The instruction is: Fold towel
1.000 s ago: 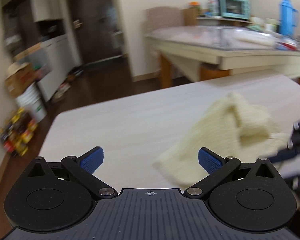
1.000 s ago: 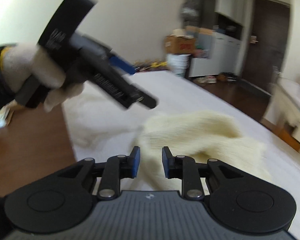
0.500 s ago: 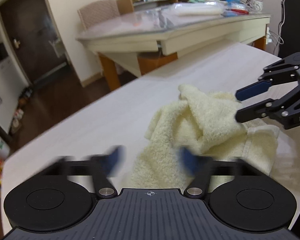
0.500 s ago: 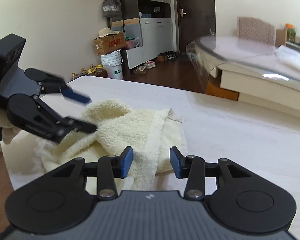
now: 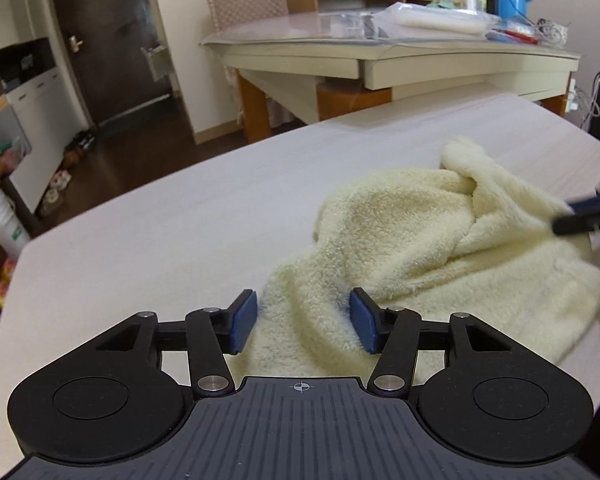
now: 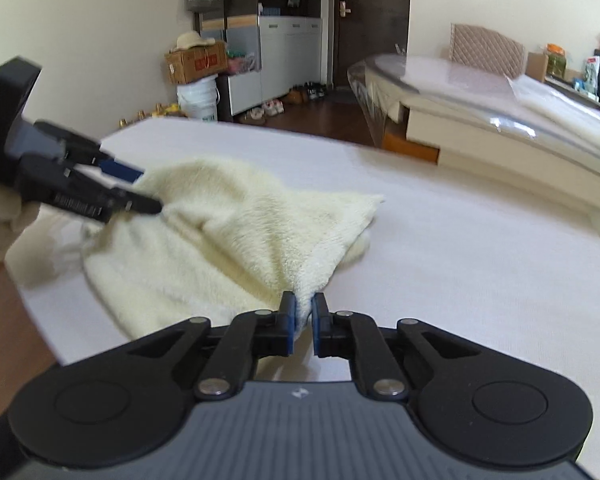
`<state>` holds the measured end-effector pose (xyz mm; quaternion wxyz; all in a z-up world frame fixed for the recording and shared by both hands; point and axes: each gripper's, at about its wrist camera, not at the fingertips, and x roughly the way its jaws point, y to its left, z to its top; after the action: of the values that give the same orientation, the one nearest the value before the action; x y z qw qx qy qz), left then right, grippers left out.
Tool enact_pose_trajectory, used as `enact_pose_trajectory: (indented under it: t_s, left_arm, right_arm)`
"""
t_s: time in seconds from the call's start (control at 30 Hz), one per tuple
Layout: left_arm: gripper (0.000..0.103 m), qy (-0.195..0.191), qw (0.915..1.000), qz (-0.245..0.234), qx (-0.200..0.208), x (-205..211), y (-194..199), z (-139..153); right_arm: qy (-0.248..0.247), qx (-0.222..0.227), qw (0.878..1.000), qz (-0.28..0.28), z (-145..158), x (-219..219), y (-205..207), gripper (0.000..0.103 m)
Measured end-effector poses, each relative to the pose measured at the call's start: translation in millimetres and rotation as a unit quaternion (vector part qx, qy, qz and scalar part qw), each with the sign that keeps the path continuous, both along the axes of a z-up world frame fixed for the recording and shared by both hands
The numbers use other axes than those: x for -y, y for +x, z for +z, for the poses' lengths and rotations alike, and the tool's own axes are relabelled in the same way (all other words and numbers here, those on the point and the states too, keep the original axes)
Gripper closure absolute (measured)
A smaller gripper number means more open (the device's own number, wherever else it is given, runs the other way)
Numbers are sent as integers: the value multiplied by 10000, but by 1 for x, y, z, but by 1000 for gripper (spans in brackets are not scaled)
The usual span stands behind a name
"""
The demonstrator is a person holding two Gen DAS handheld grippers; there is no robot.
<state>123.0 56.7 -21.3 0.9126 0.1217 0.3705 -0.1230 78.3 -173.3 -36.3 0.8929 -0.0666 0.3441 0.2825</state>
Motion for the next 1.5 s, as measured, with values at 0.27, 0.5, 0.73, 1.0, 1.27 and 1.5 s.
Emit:
enact_pose_trajectory:
  t_s: [0.27, 0.5, 0.73, 1.0, 1.27, 1.5]
  left_arm:
    - [48, 135, 9999, 20, 51, 9, -8, 2]
    - [50, 102, 9999, 97, 49, 11, -9, 1]
    - [50, 67, 9998, 177, 31, 8, -20, 2]
    - [48, -123, 9996, 255, 77, 1, -26, 19]
    - [47, 3, 9989, -427, 187, 30, 13, 26]
    - [38, 365, 9926, -1156, 11, 65, 51, 10]
  right_arm:
    - [206, 258, 9994, -134, 28, 3, -10, 88]
    - [380, 839, 9954, -259, 52, -8, 28, 81]
    - [124, 723, 9972, 174, 32, -34, 54, 77]
    - [-518, 381, 9969, 448, 2, -33, 32, 79]
    - [-519, 41, 9981, 343, 4, -13, 6, 78]
    - [-318, -27, 9994, 105, 13, 6, -5, 77]
